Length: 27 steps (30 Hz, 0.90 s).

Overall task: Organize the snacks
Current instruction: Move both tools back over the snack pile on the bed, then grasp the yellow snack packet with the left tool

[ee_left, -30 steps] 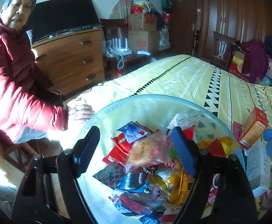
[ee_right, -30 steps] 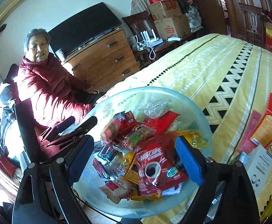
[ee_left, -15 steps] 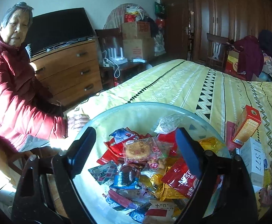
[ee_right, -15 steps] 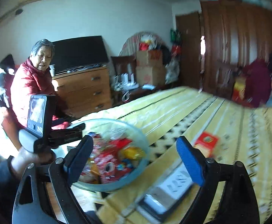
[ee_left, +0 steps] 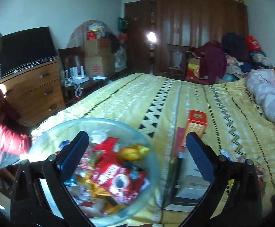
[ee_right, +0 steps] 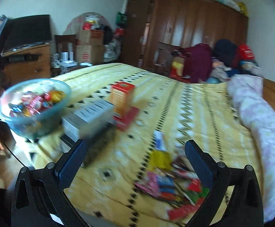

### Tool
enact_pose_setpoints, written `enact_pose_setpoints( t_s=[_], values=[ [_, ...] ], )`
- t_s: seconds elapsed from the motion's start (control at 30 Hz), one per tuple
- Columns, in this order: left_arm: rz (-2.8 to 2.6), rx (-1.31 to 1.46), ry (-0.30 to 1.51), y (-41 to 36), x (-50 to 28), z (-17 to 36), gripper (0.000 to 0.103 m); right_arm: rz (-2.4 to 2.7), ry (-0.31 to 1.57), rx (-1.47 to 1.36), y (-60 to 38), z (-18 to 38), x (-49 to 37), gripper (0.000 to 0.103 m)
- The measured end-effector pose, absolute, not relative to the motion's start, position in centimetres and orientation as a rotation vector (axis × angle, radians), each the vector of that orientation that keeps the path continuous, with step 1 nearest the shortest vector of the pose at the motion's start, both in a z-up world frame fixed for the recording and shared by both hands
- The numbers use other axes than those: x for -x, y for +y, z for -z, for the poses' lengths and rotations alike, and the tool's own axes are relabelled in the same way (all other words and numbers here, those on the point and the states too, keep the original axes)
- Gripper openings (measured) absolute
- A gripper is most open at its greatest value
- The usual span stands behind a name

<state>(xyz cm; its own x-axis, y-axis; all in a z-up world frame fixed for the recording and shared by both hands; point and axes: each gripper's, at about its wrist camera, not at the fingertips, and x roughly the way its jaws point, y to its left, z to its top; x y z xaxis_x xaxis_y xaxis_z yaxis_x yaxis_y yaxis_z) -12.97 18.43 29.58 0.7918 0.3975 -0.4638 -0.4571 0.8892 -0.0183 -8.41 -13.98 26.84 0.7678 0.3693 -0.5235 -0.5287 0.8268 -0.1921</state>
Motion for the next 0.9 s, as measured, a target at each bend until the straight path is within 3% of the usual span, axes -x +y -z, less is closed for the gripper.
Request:
enact_pose_setpoints(
  t_s=[0.17,0.3,0.4,0.43,0.53,0.7,0.8,0.9],
  values=[
    [-0.135,0.049,0.520,8.9,9.2,-29.2,0.103,-0.405,0.638,0.207,-22.0,-22.9,7.2,0.103],
    [0.096,0.171,0.726,4.3,3.3,-24.5,0.103,-0.357,0.731,0.058,-27.3,-21.1,5.4,0.103],
    [0.137,0.239,0.917,2.5,-2.5,-18.6,0.083,-0.336,0.757,0.026,-29.7,-20.5,4.6,0.103],
    [0.152,0.273,0.988,1.9,-4.1,-16.6,0.083,-0.332,0.767,0.015,-30.5,-20.1,4.3,0.103],
    [0.140,0.380,1.142,0.6,-8.5,-11.5,0.083,-0.336,0.824,-0.067,-32.5,-18.8,3.3,0.103],
    [0.118,0.485,1.206,-2.0,-11.5,-7.9,0.085,-0.322,0.859,-0.122,-34.7,-17.4,2.6,0.103],
    [0.073,0.445,1.240,-3.1,-13.2,-6.2,0.095,-0.322,0.881,-0.132,-35.4,-16.4,2.2,0.103],
    [0.054,0.411,1.278,-3.1,-13.4,-4.5,0.096,-0.324,0.903,-0.158,-35.9,-15.6,2.0,0.103]
  ],
)
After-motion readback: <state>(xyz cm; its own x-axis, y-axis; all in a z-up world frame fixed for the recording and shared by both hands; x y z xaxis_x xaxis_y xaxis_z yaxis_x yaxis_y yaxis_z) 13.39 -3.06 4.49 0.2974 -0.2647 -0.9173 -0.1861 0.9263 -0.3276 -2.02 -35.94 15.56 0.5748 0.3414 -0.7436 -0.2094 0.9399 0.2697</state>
